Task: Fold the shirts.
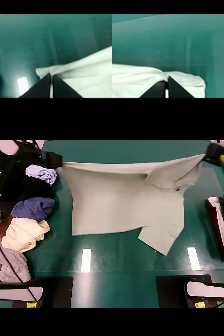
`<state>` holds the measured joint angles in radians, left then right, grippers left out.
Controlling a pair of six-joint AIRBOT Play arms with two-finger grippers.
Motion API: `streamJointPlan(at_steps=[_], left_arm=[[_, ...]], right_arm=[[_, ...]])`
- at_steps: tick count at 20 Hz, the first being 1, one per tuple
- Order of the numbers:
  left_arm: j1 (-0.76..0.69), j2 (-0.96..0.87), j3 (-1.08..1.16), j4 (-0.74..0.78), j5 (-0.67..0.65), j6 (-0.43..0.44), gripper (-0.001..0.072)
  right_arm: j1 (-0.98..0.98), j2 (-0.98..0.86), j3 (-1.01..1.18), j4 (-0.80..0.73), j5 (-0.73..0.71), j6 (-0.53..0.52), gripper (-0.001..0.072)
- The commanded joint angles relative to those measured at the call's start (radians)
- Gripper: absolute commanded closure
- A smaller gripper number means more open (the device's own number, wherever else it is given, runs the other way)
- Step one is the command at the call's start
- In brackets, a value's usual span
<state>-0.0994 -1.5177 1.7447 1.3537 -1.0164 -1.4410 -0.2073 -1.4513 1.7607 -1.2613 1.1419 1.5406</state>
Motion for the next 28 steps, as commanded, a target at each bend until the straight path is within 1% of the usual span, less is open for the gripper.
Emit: streamJointPlan(at_steps=[1,2,3,4,5,6,7,8,10,12,14,15,16,18,20,22,25,28], left_arm=[[0.000,-0.075,-0.004,-0.005,0.103,-0.022,0.0683],[0.000,-0.074,-0.003,0.003,0.115,-0.021,0.0497],[0.000,-0.073,-0.001,0.016,0.108,-0.022,0.0191],[0.000,-0.071,0.002,0.046,0.080,-0.022,0.0108],[0.000,-0.070,0.012,0.100,0.029,-0.023,0.0108],[0.000,-0.070,0.024,0.159,-0.039,-0.023,0.0108],[0.007,-0.070,0.034,0.201,-0.125,-0.022,0.0109],[0.025,-0.070,0.035,0.192,-0.211,-0.022,0.0109],[0.090,-0.068,0.011,0.099,-0.336,-0.019,0.0110],[0.176,-0.054,-0.056,-0.050,-0.413,0.002,0.0110],[0.252,-0.015,-0.176,-0.213,-0.436,0.036,0.0109],[0.277,0.010,-0.250,-0.264,-0.429,0.049,0.0109],[0.290,0.050,-0.341,-0.279,-0.402,0.061,0.0110],[0.290,0.130,-0.535,-0.270,-0.301,0.061,0.0109],[0.290,0.196,-0.724,-0.326,-0.199,0.076,0.0108],[0.288,0.220,-0.865,-0.389,-0.133,0.108,0.0108],[0.260,0.220,-0.979,-0.418,-0.050,0.114,0.0108],[0.186,0.220,-1.007,-0.419,0.025,0.111,0.0108]], right_arm=[[0.077,-0.085,-0.078,-0.019,-0.220,-0.004,0.0675],[0.085,-0.109,-0.076,-0.014,-0.220,-0.004,0.0426],[0.085,-0.124,-0.076,-0.013,-0.214,-0.004,0.0129],[0.085,-0.131,-0.076,-0.013,-0.194,-0.004,0.0020],[0.079,-0.130,-0.076,-0.014,-0.162,-0.004,0.0035],[0.071,-0.122,-0.077,-0.014,-0.130,-0.004,0.0138],[0.060,-0.106,-0.077,-0.013,-0.084,-0.005,0.0268],[0.053,-0.089,-0.077,-0.014,-0.040,-0.008,0.0287],[0.041,-0.050,-0.077,-0.013,0.063,-0.055,0.0287],[0.041,-0.009,-0.077,-0.013,0.158,-0.096,0.0286],[0.042,0.036,-0.078,-0.013,0.227,-0.121,0.0286],[0.042,0.056,-0.078,-0.013,0.238,-0.121,0.0286],[0.042,0.074,-0.078,-0.013,0.240,-0.121,0.0286],[0.044,0.110,-0.078,-0.013,0.237,-0.121,0.0286],[0.051,0.134,-0.078,-0.013,0.233,-0.121,0.0286],[0.052,0.150,-0.078,-0.012,0.230,-0.121,0.0286],[0.051,0.154,-0.078,-0.012,0.235,-0.121,0.0286],[0.051,0.154,-0.078,-0.011,0.252,-0.120,0.0287]])
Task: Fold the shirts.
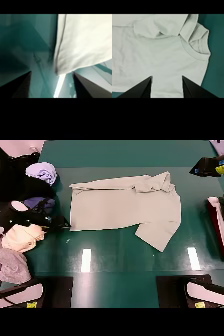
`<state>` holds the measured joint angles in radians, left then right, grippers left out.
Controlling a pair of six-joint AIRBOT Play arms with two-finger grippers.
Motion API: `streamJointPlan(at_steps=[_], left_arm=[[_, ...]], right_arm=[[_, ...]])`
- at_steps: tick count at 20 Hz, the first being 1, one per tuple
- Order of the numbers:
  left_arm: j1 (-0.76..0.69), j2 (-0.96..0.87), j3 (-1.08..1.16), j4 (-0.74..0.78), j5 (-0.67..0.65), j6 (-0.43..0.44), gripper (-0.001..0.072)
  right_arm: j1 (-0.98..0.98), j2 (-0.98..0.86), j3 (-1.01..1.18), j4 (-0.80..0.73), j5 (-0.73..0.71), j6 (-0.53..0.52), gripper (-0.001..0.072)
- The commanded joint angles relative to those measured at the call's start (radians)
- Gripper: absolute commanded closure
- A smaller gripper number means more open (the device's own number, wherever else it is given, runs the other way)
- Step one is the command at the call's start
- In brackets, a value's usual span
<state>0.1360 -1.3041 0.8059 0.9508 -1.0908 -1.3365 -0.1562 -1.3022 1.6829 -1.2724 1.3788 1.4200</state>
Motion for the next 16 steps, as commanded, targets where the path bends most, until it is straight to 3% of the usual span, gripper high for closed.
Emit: streamJointPlan(at_steps=[1,5,6,7,8,12,16], left_arm=[[-0.076,0.006,-0.068,-0.019,0.129,-0.002,0.0108],[-0.146,0.006,-0.068,-0.061,0.200,-0.029,0.0109],[-0.155,0.006,-0.068,-0.063,0.200,-0.038,0.0207],[-0.155,0.006,-0.068,-0.072,0.190,-0.036,0.0480],[-0.155,0.007,-0.067,-0.079,0.189,-0.023,0.0689],[-0.155,0.016,0.029,-0.054,0.113,-0.011,0.0686],[-0.155,0.059,0.151,-0.019,0.047,0.010,0.0686]], right_arm=[[0.000,0.005,0.000,-0.001,0.022,0.000,0.0286],[0.000,0.005,0.000,-0.002,0.048,0.000,0.0286],[0.000,0.005,0.000,-0.002,0.056,0.000,0.0287],[0.000,0.005,0.000,-0.002,0.064,0.000,0.0286],[0.000,0.005,0.000,-0.002,0.074,0.000,0.0286],[-0.036,0.016,-0.068,-0.002,0.107,0.000,0.0286],[-0.157,0.046,-0.335,-0.003,0.072,0.000,0.0286]])
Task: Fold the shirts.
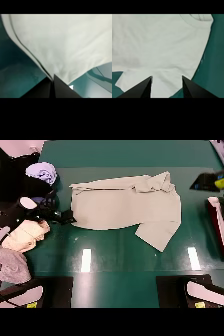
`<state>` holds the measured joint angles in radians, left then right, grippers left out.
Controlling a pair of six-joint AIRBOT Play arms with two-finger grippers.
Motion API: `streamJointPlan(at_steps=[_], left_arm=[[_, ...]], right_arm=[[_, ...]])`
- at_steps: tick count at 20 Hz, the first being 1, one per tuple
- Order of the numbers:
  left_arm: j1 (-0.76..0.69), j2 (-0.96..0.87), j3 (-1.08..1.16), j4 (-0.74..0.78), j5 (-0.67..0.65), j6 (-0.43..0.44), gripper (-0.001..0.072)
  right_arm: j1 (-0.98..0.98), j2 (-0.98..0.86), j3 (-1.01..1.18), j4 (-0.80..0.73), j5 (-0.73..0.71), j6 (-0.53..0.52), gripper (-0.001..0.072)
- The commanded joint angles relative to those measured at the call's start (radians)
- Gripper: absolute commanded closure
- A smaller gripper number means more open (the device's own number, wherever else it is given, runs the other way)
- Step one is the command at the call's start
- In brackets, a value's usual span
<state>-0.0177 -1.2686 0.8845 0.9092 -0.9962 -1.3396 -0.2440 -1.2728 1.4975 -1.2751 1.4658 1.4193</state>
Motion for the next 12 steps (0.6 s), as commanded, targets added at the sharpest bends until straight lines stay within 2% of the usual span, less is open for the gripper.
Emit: streamJointPlan(at_steps=[1,6,8,9,10,12], left_arm=[[-0.001,0.030,0.094,0.031,-0.062,0.013,0.0686],[-0.001,0.038,0.113,0.033,-0.093,0.013,0.0685],[-0.001,0.038,0.113,0.033,-0.106,0.012,0.0685],[-0.001,0.038,0.113,0.032,-0.105,0.012,0.0686],[-0.001,0.038,0.113,0.031,-0.105,0.011,0.0686],[-0.001,0.038,0.113,0.027,-0.109,0.011,0.0685]], right_arm=[[-0.108,0.016,-0.222,0.001,-0.027,0.000,0.0286],[-0.215,0.015,-0.493,0.002,-0.193,-0.004,0.0287],[-0.227,0.009,-0.557,0.052,-0.264,-0.049,0.0287],[-0.233,-0.010,-0.571,0.092,-0.278,-0.064,0.0295],[-0.232,-0.037,-0.577,0.122,-0.279,-0.083,0.0337],[-0.231,-0.095,-0.577,0.162,-0.278,-0.106,0.0337]])
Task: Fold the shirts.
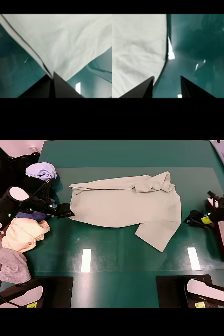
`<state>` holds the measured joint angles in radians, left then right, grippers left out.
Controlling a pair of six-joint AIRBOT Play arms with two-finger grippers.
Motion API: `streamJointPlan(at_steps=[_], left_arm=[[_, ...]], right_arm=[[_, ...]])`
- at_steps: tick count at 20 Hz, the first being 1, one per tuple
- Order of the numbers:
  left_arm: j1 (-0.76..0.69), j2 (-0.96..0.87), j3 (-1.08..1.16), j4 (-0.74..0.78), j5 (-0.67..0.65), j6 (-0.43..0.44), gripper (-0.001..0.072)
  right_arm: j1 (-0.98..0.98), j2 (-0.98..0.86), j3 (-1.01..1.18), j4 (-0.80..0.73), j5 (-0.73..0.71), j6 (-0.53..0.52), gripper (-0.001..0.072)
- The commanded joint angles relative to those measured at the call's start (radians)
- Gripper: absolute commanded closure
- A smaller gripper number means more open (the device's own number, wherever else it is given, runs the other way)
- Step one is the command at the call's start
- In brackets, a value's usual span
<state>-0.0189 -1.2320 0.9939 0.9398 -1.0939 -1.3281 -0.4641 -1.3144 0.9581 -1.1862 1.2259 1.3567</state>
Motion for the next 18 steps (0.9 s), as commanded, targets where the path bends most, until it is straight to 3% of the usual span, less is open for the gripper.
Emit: streamJointPlan(at_steps=[1,6,8,10,14,18], left_arm=[[0.000,0.001,0.003,-0.004,-0.018,0.000,0.0685],[0.000,0.001,0.003,-0.004,-0.024,0.000,0.0685],[0.000,0.001,0.003,-0.004,-0.023,-0.002,0.0685],[0.000,0.001,0.003,-0.004,-0.020,-0.003,0.0685],[0.020,0.002,0.102,0.005,-0.032,-0.004,0.0686],[0.019,0.016,0.448,0.012,-0.072,-0.004,0.0687]], right_arm=[[-0.006,-0.076,-0.037,0.109,-0.043,-0.059,0.0337],[-0.007,-0.102,-0.037,0.174,-0.091,-0.069,0.0354],[-0.006,-0.102,-0.037,0.174,-0.091,-0.084,0.0491],[0.002,-0.102,-0.037,0.174,-0.076,-0.096,0.0697],[0.007,-0.024,-0.005,0.236,-0.057,-0.129,0.0696],[0.007,0.158,0.216,0.386,-0.104,-0.131,0.0696]])
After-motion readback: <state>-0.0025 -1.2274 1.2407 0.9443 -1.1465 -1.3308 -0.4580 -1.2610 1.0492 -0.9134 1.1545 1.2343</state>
